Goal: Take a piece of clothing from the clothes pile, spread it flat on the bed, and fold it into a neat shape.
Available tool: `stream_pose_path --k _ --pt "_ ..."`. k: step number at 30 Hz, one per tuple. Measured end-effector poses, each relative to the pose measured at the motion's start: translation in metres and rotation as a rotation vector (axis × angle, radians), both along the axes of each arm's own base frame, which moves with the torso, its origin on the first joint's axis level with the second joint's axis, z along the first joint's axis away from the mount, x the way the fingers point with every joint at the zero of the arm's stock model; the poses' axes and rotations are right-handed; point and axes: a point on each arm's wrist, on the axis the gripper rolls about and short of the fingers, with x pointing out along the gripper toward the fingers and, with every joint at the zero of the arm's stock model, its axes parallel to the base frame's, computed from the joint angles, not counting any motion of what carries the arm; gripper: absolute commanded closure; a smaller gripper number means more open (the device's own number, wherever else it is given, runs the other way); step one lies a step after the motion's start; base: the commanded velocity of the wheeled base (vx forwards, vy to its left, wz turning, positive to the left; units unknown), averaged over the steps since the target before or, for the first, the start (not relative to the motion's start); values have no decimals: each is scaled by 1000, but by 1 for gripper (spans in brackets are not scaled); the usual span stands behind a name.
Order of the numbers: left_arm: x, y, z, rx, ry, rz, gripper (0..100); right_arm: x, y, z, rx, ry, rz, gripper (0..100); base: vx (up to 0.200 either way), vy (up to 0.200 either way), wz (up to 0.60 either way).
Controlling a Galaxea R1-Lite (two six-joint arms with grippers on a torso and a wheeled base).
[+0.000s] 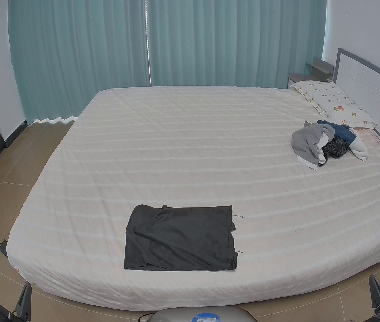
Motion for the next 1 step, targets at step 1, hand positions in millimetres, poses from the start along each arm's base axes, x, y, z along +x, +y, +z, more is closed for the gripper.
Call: stream_pose_path --k 1 --pt "0 0 0 0 0 0 0 0 0 0 0 0 0 0 0 0 0"
